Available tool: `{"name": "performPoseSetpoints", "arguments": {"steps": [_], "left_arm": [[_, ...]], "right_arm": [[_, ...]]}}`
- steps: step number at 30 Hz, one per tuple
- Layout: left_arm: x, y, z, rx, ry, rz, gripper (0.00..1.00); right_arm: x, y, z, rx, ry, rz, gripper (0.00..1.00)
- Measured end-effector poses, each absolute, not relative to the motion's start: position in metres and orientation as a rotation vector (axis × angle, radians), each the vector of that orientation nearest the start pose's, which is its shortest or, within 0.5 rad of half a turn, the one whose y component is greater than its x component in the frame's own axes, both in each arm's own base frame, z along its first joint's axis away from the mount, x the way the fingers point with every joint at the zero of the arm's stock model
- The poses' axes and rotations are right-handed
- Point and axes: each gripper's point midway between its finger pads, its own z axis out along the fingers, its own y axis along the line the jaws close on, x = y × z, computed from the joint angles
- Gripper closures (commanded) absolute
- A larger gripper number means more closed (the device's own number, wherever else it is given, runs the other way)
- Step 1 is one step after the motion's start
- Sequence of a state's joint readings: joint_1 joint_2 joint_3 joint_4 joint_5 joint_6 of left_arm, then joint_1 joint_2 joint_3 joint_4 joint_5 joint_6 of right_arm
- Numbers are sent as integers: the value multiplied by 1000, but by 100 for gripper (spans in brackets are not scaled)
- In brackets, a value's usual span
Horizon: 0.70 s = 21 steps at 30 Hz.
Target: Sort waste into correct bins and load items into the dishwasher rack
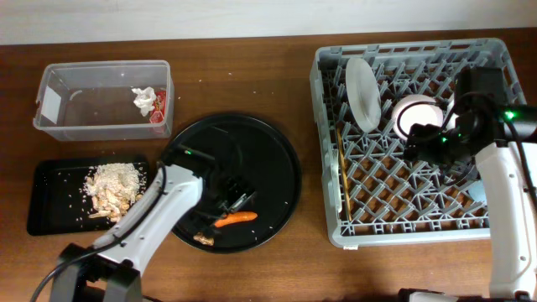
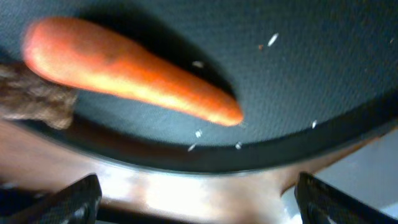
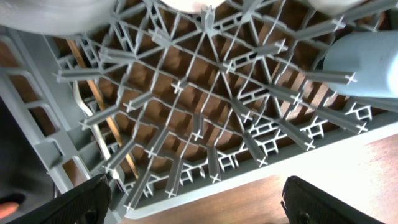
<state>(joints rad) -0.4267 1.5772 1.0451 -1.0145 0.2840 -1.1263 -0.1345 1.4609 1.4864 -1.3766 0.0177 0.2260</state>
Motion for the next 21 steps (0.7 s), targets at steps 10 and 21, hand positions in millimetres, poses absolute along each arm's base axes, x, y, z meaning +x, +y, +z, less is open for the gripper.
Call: {"name": "performPoseSetpoints", "arguments": {"steps": [10, 21], "left_arm": [[235, -135, 14, -1323, 2837, -211, 11], [248, -114, 4, -1225, 2818, -88, 91]], "right_arm": [[284, -40, 200, 523, 2880, 3, 9], [284, -39, 200, 522, 2881, 6, 9]]}}
